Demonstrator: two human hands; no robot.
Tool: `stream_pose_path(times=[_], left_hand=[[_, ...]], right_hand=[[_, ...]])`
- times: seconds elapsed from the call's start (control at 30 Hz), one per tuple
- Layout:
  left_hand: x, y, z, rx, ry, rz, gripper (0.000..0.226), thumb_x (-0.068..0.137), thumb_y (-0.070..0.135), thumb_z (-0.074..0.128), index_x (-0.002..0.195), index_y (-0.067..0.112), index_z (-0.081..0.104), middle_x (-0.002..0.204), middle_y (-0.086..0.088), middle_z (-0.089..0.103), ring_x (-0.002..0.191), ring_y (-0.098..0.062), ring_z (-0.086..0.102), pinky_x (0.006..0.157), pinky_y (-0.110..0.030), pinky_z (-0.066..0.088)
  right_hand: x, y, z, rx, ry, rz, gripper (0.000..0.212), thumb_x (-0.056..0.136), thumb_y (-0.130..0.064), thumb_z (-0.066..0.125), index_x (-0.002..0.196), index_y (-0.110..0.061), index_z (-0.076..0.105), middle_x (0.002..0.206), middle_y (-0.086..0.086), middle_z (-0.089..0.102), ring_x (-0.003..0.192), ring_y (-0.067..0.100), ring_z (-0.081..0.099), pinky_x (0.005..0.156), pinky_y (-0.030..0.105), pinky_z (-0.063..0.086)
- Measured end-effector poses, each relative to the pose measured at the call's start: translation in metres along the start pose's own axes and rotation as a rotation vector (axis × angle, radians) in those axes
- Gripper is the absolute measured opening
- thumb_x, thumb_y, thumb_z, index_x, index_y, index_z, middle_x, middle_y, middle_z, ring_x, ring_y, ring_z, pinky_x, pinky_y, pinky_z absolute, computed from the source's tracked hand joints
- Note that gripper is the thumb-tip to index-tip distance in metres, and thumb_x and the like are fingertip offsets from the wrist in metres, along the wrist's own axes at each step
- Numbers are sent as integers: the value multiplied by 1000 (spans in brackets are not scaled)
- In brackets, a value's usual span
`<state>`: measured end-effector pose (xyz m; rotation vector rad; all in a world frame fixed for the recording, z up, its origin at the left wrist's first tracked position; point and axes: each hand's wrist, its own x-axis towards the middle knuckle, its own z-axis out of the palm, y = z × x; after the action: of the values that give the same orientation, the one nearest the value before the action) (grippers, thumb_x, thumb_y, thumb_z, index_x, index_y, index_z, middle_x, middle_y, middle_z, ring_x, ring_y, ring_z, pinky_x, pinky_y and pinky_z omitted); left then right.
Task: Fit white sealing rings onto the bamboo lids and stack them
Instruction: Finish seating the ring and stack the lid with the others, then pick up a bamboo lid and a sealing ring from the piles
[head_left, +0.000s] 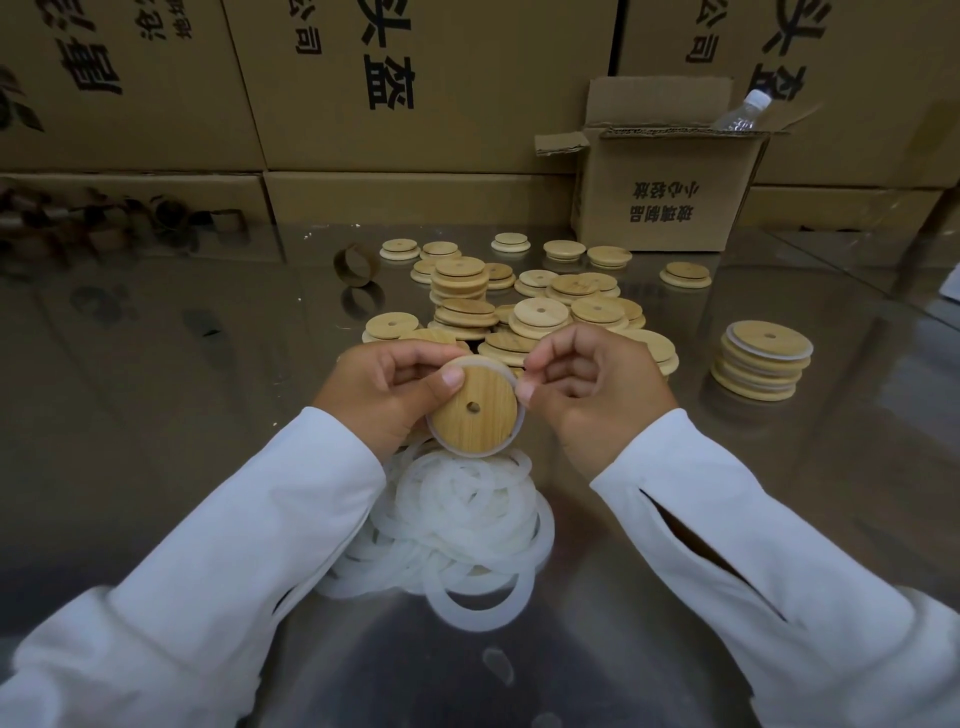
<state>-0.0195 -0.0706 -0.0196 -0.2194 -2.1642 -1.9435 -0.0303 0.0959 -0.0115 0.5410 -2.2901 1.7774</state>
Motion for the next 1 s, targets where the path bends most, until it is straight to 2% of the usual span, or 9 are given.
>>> stream_pose_path(times=[0.17,0.3,0.43,0.53,0.6,0.7,0.8,0.87,1.0], left_hand=[[3,-4,-1,-54,17,-49,15,81,7,59,88,18,68,76,4,72,74,-8,66,67,-18,54],[4,-5,-1,-162,49,-93,15,77,13,60,89,15,69,77,0,73,74,-12,68,66,-24,57],[4,-5,-1,-188,66,-94,25,68,19,62,91,13,69,78,-1,73,75,-13,69,67,-25,57],[3,-5,1,-215,45,-103,28,67,19,62,93,11,69,82,-5,73,78,-16,69,70,-27,58],[3,-5,2,-218,37,-105,28,67,20,63,93,13,69,85,-4,73,80,-17,69,71,-28,58],[4,-5,-1,-151,131,-86,19,74,19,65,93,19,68,90,-3,73,84,-16,69,73,-26,57],[7,-8,-7,112,298,27,16,81,11,66,93,21,66,91,-3,68,86,-14,64,70,-16,52],[7,-10,-8,324,348,85,17,81,10,66,94,20,64,91,0,64,85,-8,59,66,-10,46],[9,-19,-9,591,332,58,24,79,15,70,101,22,64,103,5,51,95,-10,47,83,-25,36]], right_hand=[[3,-2,-6,-26,-82,-13,31,78,4,64,75,-26,59,67,-8,62,59,3,60,64,13,52],[7,0,-11,-37,-6,20,29,87,0,53,82,-27,58,74,-4,65,55,3,61,70,23,53],[4,4,-4,4,-81,134,7,87,-20,58,87,-26,58,67,-5,65,54,1,60,68,26,46],[1,8,0,-95,-193,152,14,83,-25,64,96,-21,61,68,-5,65,71,15,64,78,36,52],[3,8,-2,-103,-169,131,13,83,-20,65,95,-17,62,69,0,64,71,21,63,81,40,52],[14,10,-17,-36,-3,138,17,83,-15,65,98,-7,62,69,5,62,55,9,58,68,26,50],[30,16,-47,21,318,172,11,85,-16,63,95,-11,61,64,0,61,42,-2,54,49,11,45],[37,24,-70,24,594,214,16,85,-22,63,97,-11,61,64,-3,59,44,1,54,51,14,44],[41,40,-105,-32,952,313,28,87,-24,59,109,-6,60,78,1,57,64,12,52,57,14,37]])
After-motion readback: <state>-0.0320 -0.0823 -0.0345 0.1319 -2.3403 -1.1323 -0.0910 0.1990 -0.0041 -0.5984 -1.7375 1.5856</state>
